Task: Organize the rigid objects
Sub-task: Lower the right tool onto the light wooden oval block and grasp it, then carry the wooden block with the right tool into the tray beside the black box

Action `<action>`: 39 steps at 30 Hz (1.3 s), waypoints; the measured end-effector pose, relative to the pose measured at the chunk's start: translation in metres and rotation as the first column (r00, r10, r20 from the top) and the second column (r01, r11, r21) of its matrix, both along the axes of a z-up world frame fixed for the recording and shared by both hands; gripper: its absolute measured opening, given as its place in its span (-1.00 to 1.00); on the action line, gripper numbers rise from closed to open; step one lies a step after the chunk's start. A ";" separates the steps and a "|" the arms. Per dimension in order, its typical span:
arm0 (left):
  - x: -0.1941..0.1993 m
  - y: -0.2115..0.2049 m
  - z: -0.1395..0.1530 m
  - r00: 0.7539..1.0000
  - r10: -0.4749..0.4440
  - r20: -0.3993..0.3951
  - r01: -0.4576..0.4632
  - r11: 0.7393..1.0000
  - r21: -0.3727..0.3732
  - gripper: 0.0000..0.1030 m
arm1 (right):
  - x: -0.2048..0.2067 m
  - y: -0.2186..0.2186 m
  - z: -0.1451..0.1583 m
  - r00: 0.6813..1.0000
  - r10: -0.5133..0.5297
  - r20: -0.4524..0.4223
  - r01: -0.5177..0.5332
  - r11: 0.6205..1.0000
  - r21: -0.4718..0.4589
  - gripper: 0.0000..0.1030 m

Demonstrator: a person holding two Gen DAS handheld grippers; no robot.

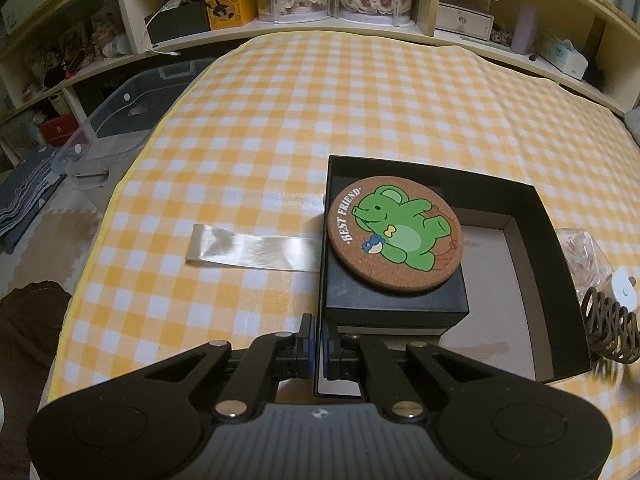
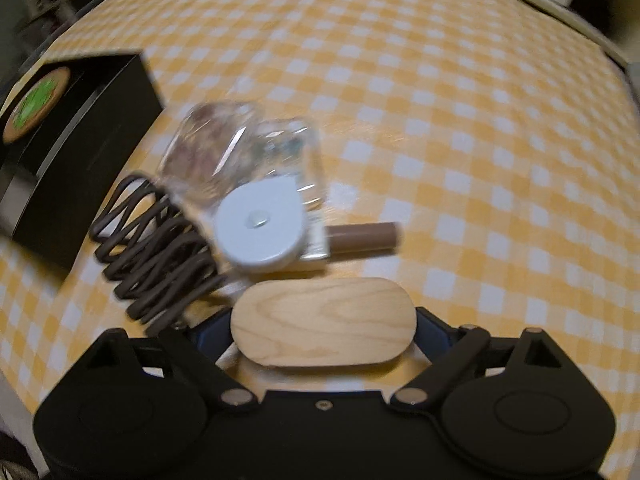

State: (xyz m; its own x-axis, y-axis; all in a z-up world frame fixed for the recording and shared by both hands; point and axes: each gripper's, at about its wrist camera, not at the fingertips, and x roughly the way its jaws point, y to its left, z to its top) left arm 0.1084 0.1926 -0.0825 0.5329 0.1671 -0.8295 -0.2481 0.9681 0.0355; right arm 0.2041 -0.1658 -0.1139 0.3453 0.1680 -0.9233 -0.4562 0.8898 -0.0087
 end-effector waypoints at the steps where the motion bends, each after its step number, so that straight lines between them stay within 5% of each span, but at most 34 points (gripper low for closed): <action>1: 0.000 0.000 0.000 1.000 0.000 0.000 0.000 1.000 0.000 -0.94 | 0.001 -0.006 0.004 1.000 -0.028 0.011 0.027 1.000 0.008 0.82; 10: 0.000 0.004 0.002 1.000 0.013 0.011 -0.013 1.000 -0.023 -0.94 | -0.009 -0.032 0.059 0.975 -0.204 0.089 0.180 0.958 0.224 0.81; 20: 0.000 0.009 0.001 0.999 0.028 0.017 -0.027 0.998 -0.056 -0.94 | -0.044 0.058 0.098 0.995 -0.095 0.030 0.070 0.877 0.476 0.82; 30: -0.002 0.015 -0.001 0.999 0.042 0.032 -0.039 0.995 -0.095 -0.93 | -0.046 0.173 0.072 0.983 -0.061 -0.175 0.152 0.806 0.572 0.81; 39: -0.002 0.017 0.000 0.998 0.050 0.042 -0.045 0.993 -0.114 -0.93 | -0.044 0.209 0.037 0.941 -0.144 -0.307 0.287 0.821 0.494 0.99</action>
State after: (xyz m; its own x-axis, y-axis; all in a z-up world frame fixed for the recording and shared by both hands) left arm 0.1062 0.2095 -0.0826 0.5632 0.0998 -0.8203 -0.2927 0.9524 -0.0850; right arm 0.1604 0.0433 -0.0770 0.2059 0.5985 -0.7742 -0.1755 0.8009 0.5724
